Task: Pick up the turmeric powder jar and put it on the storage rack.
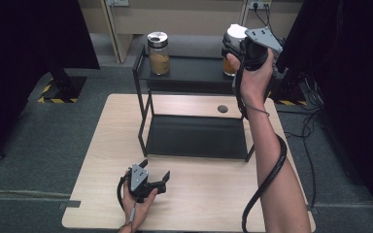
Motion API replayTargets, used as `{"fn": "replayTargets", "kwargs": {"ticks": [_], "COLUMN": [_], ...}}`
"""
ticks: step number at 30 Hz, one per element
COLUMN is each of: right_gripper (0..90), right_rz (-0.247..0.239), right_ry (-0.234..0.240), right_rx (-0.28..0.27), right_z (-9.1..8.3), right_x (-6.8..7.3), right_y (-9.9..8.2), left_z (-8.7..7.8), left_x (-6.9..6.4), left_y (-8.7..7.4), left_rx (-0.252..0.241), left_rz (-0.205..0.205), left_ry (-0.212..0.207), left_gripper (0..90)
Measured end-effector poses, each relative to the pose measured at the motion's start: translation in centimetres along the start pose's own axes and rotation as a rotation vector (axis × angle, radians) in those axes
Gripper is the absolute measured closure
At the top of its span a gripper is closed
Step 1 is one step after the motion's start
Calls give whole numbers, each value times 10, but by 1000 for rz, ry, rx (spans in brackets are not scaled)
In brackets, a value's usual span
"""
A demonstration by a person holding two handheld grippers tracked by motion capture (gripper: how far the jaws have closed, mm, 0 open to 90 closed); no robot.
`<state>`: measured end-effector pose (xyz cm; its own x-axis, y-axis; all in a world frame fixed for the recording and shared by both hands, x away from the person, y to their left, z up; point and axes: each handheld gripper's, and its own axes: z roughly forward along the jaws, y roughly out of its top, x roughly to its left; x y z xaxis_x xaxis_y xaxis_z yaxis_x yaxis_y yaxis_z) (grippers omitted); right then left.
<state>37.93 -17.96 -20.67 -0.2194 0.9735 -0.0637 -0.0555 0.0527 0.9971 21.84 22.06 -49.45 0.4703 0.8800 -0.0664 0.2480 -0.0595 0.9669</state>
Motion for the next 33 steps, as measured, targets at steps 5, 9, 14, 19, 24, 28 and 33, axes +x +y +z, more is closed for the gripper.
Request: {"fn": "replayTargets", "kwargs": {"ticks": [5, 9, 14, 19, 24, 28, 33], "right_gripper": [246, 130, 11, 5, 3, 4, 4], "right_rz": [-11, -3, -3, 7, 15, 20, 19], "right_ry": [0, -5, -3, 10, 35, 67, 94], "right_rx": [10, 5, 3, 0, -10, -14, -24], "right_z": [1, 1, 1, -1, -6, -10, -15], "right_x": [0, 1, 2, -1, -6, -13, -18], "right_y": [2, 2, 2, -1, -6, -9, -10], "left_z": [0, 0, 0, 0, 0, 0, 0], "left_x": [0, 0, 0, 0, 0, 0, 0], "left_y": [0, 0, 0, 0, 0, 0, 0], "left_rx": [2, 2, 1, 0, 0, 0, 0], "left_rz": [0, 1, 0, 0, 1, 2, 0], "left_ry": [0, 0, 1, 1, 2, 2, 2], "left_gripper": [42, 42, 42, 42, 42, 42, 42]}}
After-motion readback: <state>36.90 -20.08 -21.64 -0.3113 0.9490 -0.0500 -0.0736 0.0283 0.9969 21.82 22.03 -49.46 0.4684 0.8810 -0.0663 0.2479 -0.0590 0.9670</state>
